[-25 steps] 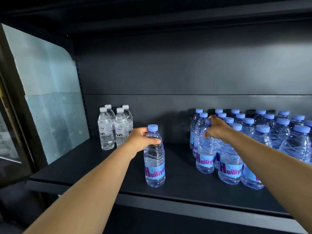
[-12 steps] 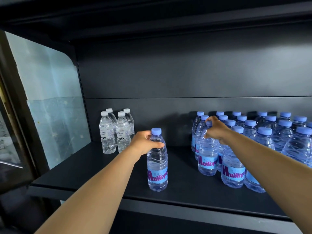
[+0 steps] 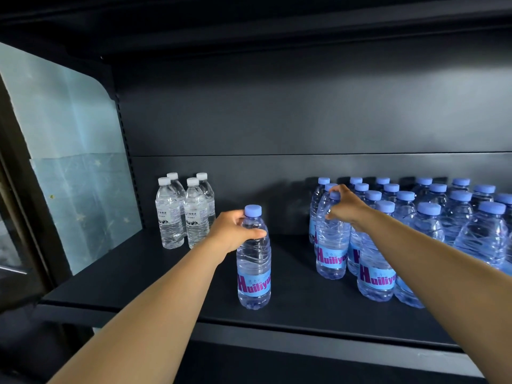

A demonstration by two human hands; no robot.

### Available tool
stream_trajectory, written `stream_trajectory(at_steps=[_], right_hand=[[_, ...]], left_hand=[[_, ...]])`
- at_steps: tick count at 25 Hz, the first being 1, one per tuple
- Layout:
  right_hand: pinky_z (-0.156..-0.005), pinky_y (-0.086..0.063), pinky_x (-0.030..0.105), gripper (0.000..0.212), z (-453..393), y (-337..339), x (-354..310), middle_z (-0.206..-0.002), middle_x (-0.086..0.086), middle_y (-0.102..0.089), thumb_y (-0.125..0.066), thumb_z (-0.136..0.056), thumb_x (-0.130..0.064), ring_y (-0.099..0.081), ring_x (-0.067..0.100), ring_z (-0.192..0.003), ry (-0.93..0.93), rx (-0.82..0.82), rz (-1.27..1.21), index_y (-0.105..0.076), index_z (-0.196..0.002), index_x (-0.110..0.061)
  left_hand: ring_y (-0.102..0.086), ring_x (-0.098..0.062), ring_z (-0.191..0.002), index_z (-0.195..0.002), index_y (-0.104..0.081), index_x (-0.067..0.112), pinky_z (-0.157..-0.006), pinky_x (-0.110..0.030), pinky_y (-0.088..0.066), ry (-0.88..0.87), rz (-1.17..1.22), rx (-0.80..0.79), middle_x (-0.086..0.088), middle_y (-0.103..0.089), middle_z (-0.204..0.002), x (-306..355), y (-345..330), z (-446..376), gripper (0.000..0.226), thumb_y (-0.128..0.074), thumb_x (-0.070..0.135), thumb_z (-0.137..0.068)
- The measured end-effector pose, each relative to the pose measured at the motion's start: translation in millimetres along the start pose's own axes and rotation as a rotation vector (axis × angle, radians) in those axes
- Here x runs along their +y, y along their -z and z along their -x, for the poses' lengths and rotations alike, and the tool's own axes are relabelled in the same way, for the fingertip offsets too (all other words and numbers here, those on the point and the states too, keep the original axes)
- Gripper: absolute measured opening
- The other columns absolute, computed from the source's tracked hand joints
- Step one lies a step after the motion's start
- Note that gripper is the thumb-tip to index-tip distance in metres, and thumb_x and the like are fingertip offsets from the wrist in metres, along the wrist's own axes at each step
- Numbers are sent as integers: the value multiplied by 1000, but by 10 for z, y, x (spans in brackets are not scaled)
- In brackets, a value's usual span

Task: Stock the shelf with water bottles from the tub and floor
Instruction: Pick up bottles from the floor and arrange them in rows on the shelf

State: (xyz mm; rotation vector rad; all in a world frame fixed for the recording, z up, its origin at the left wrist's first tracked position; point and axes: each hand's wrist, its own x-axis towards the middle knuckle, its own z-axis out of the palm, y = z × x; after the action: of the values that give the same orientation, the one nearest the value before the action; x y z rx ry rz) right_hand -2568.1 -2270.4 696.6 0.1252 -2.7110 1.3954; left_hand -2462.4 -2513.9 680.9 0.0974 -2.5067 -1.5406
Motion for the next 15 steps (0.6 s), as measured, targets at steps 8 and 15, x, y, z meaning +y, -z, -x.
stream_trajectory(at_steps=[8, 15], right_hand=[[-80, -44, 31, 40, 205, 548, -256, -112, 8, -62, -68, -79, -18, -57, 24, -99, 215, 6, 557, -57, -117, -10], [-102, -35, 30, 80, 465, 1304, -462, -145, 5, -44, -69, -75, -54, -42, 25, -130, 118, -58, 776, -36, -141, -24]], left_hand=[[-66, -17, -93, -89, -64, 28, -81, -29, -51, -46, -44, 41, 2, -70, -97, 1, -42, 78, 25, -79, 20, -72], [-68, -17, -86, -91, -70, 20, -84, -38, -55, -39, -64, 103, 1, -72, -91, 128, -264, 80, 27, -81, 23, -67]])
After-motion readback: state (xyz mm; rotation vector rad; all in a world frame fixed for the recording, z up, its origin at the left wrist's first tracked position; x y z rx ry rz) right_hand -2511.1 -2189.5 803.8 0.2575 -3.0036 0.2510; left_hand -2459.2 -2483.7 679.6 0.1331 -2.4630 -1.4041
